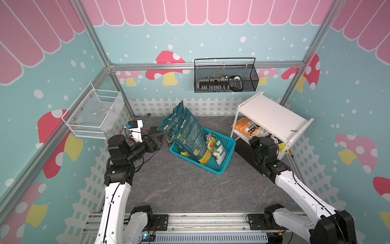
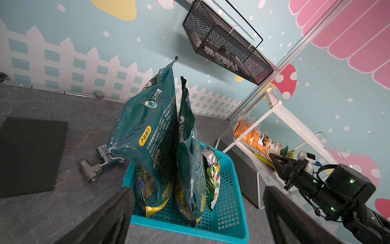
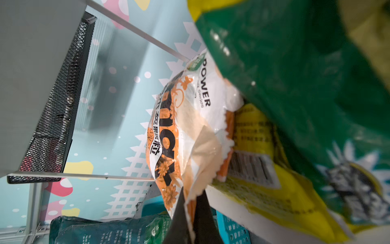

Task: Take down the fertilizer bag from the shelf
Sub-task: Pick up the fertilizer bag from the shelf.

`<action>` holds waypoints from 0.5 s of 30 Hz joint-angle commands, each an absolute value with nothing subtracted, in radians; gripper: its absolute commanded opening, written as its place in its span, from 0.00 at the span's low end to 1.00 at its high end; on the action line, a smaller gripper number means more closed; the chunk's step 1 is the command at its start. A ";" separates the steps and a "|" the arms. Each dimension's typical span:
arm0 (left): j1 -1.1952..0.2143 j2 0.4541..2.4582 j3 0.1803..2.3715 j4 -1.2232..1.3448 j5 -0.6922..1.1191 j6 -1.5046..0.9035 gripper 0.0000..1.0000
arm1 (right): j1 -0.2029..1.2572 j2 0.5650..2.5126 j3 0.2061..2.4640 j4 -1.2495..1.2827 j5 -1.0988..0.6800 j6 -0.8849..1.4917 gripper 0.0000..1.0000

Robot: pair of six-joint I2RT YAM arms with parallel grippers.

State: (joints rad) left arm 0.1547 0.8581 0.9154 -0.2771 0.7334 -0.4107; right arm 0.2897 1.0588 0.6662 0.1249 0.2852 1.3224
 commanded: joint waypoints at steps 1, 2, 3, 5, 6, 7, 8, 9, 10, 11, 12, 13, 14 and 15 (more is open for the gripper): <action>0.150 0.847 0.945 -0.289 0.728 -0.384 0.99 | 0.300 1.092 0.634 0.188 0.129 1.333 0.00; 0.150 0.848 0.945 -0.288 0.728 -0.385 0.99 | 0.304 1.101 0.642 0.186 0.114 1.336 0.00; 0.150 0.848 0.944 -0.290 0.730 -0.384 0.99 | 0.311 1.107 0.650 0.179 0.115 1.335 0.00; 0.150 0.848 0.945 -0.289 0.728 -0.385 0.99 | 0.325 1.102 0.656 0.176 0.131 1.320 0.00; 0.150 0.847 0.945 -0.288 0.730 -0.385 0.99 | 0.329 1.097 0.661 0.171 0.140 1.310 0.00; 0.150 0.847 0.945 -0.290 0.730 -0.384 0.99 | 0.330 1.091 0.665 0.162 0.149 1.302 0.00; 0.150 0.848 0.945 -0.289 0.730 -0.384 1.00 | 0.331 1.083 0.667 0.152 0.156 1.294 0.00; 0.149 0.847 0.945 -0.288 0.730 -0.384 0.99 | 0.331 1.074 0.667 0.147 0.159 1.289 0.00; 0.150 0.847 0.946 -0.288 0.730 -0.384 1.00 | 0.331 1.067 0.665 0.147 0.156 1.287 0.00; 0.150 0.847 0.946 -0.288 0.730 -0.384 0.99 | 0.332 1.058 0.661 0.150 0.147 1.285 0.00; 0.150 0.847 0.945 -0.289 0.731 -0.384 0.99 | 0.335 1.052 0.657 0.150 0.138 1.281 0.00; 0.150 0.848 0.945 -0.288 0.730 -0.384 1.00 | 0.340 1.045 0.657 0.139 0.143 1.281 0.00; 0.149 0.847 0.945 -0.288 0.730 -0.385 0.99 | 0.345 1.034 0.658 0.121 0.152 1.282 0.00; 0.149 0.848 0.945 -0.288 0.729 -0.384 0.99 | 0.349 1.022 0.656 0.117 0.158 1.272 0.00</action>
